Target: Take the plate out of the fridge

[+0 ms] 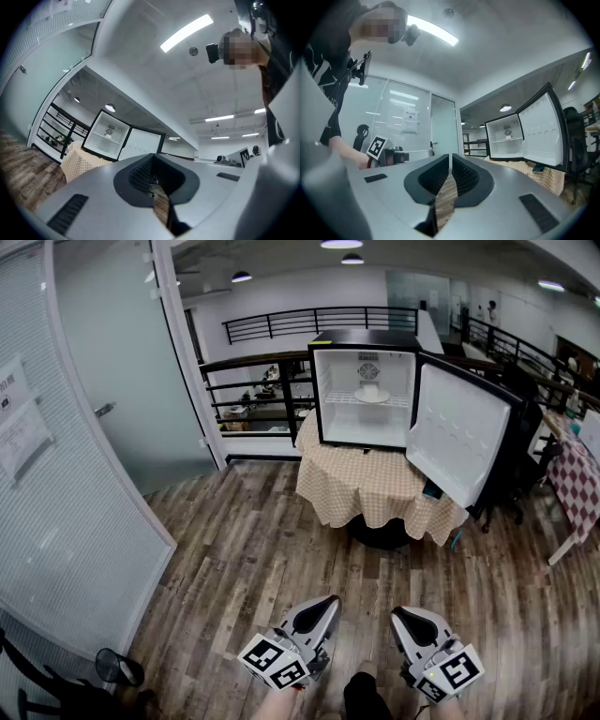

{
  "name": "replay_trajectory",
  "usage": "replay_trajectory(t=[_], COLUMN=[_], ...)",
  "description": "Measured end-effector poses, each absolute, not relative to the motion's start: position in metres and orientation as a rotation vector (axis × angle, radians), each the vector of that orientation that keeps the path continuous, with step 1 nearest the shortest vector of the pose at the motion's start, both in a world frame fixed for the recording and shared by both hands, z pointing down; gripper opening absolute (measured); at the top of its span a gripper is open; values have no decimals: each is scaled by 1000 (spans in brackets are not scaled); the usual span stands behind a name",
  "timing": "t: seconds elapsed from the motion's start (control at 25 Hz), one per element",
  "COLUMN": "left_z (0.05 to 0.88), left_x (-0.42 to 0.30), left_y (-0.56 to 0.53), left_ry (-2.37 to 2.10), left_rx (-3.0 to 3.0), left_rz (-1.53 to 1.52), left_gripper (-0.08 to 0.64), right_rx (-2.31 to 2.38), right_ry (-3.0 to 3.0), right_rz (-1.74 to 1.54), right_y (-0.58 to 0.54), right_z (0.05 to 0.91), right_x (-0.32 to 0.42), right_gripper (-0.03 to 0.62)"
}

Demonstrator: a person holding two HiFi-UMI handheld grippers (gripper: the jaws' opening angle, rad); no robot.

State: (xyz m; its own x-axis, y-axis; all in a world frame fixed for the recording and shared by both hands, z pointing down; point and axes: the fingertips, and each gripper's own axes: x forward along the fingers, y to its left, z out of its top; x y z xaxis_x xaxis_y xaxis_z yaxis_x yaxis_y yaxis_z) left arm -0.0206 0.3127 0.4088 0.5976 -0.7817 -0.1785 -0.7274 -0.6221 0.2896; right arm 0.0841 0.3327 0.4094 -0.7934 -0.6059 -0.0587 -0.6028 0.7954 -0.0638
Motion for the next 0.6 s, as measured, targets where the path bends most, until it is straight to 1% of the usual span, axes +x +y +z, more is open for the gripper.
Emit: replay_trajectory(t=[0.32,0.6], left_z=[397,407], left_x=[-20,-15], left_y=[339,323], left_ry=[-1269,-1248], left_rx=[2675,2676], left_rz=[-432,-404], left_gripper=[9,9], right_rx=[-1016,-1020], right_ry=[2914,2908], right_rz=[-6,-1], right_y=[357,340], right_z=[406,409], right_x=[83,85], right_gripper=[48,49])
